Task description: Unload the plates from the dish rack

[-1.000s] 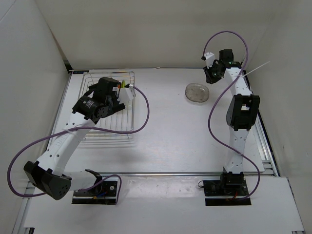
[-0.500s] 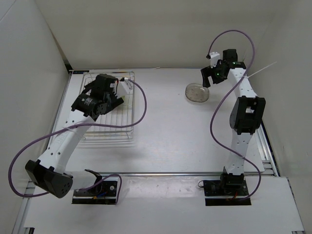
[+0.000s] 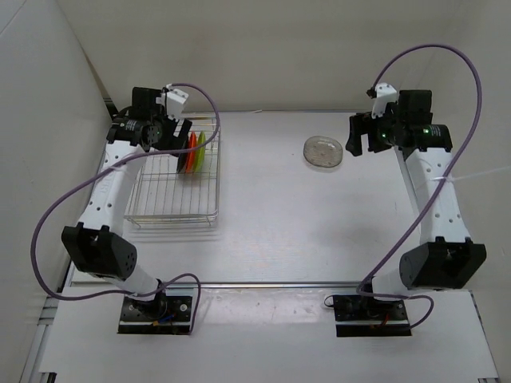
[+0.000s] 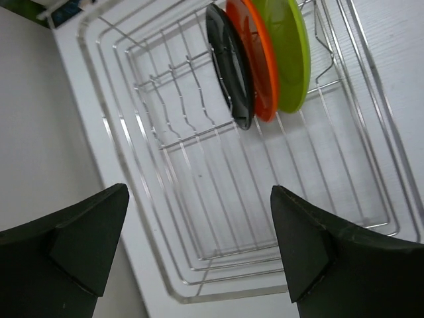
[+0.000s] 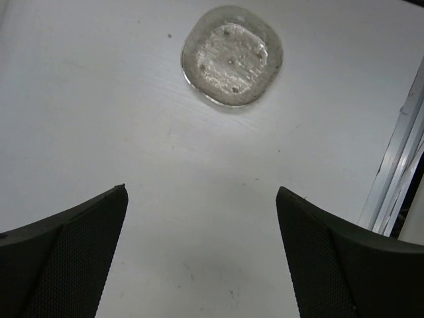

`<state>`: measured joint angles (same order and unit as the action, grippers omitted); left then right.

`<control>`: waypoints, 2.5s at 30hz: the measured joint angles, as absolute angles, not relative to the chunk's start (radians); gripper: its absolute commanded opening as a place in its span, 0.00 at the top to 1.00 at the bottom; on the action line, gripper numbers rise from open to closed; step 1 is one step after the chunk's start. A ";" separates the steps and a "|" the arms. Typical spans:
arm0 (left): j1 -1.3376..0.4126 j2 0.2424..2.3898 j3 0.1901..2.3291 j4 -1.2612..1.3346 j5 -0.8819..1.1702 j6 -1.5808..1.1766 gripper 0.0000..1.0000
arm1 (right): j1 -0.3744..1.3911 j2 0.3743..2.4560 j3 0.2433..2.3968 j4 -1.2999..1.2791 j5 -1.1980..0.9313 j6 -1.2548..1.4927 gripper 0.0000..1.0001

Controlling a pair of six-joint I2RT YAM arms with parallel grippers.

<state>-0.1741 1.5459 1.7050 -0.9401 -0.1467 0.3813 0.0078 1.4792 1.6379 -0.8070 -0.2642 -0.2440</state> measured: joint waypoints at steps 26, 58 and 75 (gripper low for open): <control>0.030 1.900 1.805 -0.887 0.359 0.183 0.12 | 0.009 1.266 1.457 -0.894 -0.250 -0.216 0.21; -0.010 1.946 1.736 -0.734 0.305 0.131 0.50 | 0.009 1.242 1.457 -0.894 -0.291 -0.216 0.21; -0.017 1.947 1.726 -0.729 0.304 0.110 0.84 | 0.009 1.242 1.457 -0.895 -0.291 -0.216 0.22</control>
<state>-0.0174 1.9472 1.7264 -0.7292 0.3042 0.1104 0.0090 1.2415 1.4567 -0.8948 -0.2913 -0.2165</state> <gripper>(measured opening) 0.195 0.786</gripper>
